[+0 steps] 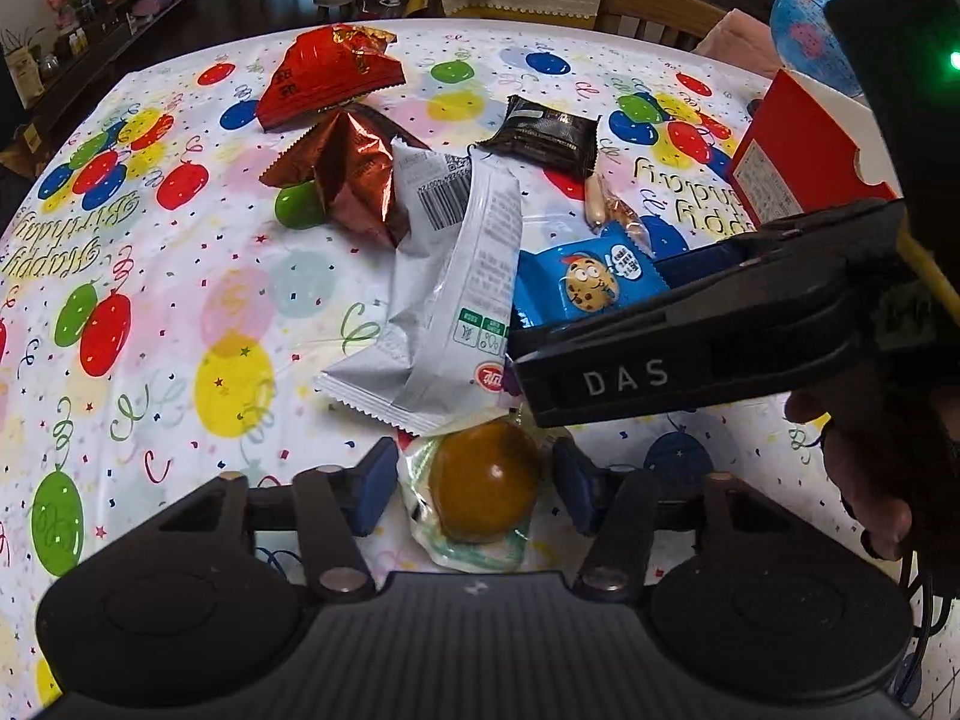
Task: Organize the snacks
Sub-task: 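Grasp the blue cookie packet with the right tool while the left tool grasps the egg snack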
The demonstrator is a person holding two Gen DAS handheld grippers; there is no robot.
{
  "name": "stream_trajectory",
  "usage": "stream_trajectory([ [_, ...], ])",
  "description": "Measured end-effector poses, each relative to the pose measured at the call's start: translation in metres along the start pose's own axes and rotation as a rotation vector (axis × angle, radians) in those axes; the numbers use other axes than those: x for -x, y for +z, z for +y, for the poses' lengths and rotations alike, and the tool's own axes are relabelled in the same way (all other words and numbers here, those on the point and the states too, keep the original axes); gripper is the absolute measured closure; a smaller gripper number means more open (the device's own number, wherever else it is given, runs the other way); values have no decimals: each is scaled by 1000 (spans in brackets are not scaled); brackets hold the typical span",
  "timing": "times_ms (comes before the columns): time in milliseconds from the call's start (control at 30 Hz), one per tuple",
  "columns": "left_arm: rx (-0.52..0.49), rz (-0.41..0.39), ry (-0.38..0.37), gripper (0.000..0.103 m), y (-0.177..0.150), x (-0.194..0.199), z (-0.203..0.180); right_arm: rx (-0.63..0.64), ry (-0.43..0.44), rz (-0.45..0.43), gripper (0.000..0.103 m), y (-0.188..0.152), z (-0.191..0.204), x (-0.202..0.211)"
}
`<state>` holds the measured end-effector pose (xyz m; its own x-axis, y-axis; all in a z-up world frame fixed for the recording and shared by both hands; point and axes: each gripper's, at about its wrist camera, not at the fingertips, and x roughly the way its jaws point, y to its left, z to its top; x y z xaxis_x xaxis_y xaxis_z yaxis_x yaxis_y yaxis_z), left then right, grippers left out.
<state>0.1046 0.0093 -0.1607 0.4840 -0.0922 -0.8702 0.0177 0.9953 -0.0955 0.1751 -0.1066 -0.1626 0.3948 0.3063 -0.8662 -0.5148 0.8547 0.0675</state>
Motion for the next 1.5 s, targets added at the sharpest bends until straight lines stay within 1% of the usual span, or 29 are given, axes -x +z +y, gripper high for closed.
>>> stream_trajectory([
  [67,9,3,-8,52,0,-1,2,1,4,-8,22,-1,0,2],
  [133,9,3,-9,52,0,-2,2,4,2,-13,35,-1,0,4],
  [200,12,3,-10,53,0,-1,2,4,-10,-19,42,-1,0,7],
  [233,17,4,-12,53,1,-1,3,-2,-8,-22,45,-1,-1,8],
  [300,29,7,-19,53,1,-1,5,-17,-3,-25,47,-3,-3,11],
  [500,55,14,-20,54,0,2,9,-50,-15,-44,48,-10,-7,23],
  [767,81,2,-27,54,-1,22,11,-87,-21,-95,48,-21,-9,60],
  [1033,84,-57,-44,54,5,58,1,-111,-37,-184,48,-30,-10,112],
  [1233,55,-123,-69,54,17,86,-19,-114,-65,-244,48,-36,-17,151],
  [1500,-27,-209,-112,54,38,113,-68,-139,-120,-314,48,-48,-39,192],
])
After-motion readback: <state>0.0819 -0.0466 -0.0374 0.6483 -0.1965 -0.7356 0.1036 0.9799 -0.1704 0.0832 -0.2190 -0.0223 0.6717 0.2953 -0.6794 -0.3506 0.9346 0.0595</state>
